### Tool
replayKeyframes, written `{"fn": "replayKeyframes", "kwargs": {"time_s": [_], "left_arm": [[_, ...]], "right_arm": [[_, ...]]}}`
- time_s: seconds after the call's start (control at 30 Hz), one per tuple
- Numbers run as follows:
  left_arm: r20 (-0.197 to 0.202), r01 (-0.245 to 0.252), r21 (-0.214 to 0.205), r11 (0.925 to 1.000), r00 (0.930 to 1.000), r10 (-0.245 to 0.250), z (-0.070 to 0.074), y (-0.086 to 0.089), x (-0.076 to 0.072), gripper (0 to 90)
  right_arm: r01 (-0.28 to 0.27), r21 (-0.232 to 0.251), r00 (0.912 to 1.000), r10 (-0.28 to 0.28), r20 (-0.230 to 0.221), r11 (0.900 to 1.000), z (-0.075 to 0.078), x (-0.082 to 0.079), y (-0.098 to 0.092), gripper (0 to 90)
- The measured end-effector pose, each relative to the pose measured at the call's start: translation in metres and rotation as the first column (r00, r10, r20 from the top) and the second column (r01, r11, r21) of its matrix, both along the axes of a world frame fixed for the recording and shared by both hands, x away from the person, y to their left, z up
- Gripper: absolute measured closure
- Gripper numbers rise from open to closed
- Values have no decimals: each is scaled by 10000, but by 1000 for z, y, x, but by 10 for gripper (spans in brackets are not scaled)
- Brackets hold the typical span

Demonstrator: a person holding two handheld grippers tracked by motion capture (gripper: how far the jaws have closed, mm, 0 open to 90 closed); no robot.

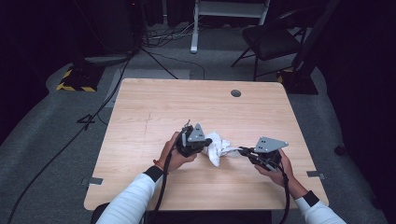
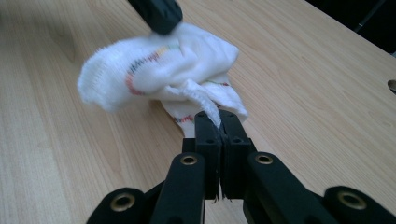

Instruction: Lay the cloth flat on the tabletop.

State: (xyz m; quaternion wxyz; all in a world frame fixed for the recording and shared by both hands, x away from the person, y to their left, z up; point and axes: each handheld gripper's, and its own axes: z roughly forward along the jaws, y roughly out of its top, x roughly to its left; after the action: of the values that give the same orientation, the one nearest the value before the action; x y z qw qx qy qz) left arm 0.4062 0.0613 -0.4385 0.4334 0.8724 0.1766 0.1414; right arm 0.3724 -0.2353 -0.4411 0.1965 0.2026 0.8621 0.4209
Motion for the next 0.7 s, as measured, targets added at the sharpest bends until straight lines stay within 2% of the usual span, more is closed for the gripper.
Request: {"fn": "replayKeyframes", "kwargs": {"time_s": [0.23, 0.33, 0.37, 0.4, 0.43, 0.47, 0.5, 0.57, 0.6, 0.67, 0.7], "left_arm": [[46, 58, 224, 9997, 10000, -59, 1, 11, 1, 897], [-44, -196, -4, 9998, 9998, 196, 5, 24, 2, 898], [-92, -444, -202, 9988, 9990, 442, 7, 33, 4, 898], [-92, -444, -202, 9988, 9990, 442, 7, 33, 4, 898], [-210, -584, -283, 9979, 9981, 578, 7, 45, 6, 898], [-210, -584, -283, 9979, 9981, 578, 7, 45, 6, 898], [-285, -614, -321, 9976, 9978, 605, 6, 48, 6, 898], [-993, -517, -512, 9973, 9940, 465, 3, 57, 8, 898], [-993, -517, -512, 9973, 9940, 465, 3, 57, 8, 897], [-1515, -225, -316, 9992, 9883, 175, -5, 65, 2, 897], [-1515, -225, -316, 9992, 9883, 175, -5, 65, 2, 896]], "right_arm": [[-67, -20, 10000, 67, 53, 10000, 3, -2, -1, 885], [-56, -47, 10000, 56, 69, 10000, 4, -3, -4, 885], [-68, -28, 9999, 68, 96, 10000, 4, -3, -5, 885], [-68, -28, 9999, 68, 96, 10000, 4, -3, -5, 885], [-80, -2, 9999, 80, 123, 10000, 6, -4, -7, 885], [-80, -2, 9999, 80, 123, 10000, 6, -4, -7, 885], [-127, 23, 9998, 127, 144, 9999, 7, -5, -7, 885], [-300, -62, 9995, 300, 138, 9995, 6, -8, -6, 886], [-300, -62, 9995, 300, 138, 9995, 6, -8, -6, 886], [-1201, -93, 9924, 1198, -290, 9927, 1, -13, -2, 885], [-1201, -93, 9924, 1198, -290, 9927, 1, -13, -2, 885]]}}
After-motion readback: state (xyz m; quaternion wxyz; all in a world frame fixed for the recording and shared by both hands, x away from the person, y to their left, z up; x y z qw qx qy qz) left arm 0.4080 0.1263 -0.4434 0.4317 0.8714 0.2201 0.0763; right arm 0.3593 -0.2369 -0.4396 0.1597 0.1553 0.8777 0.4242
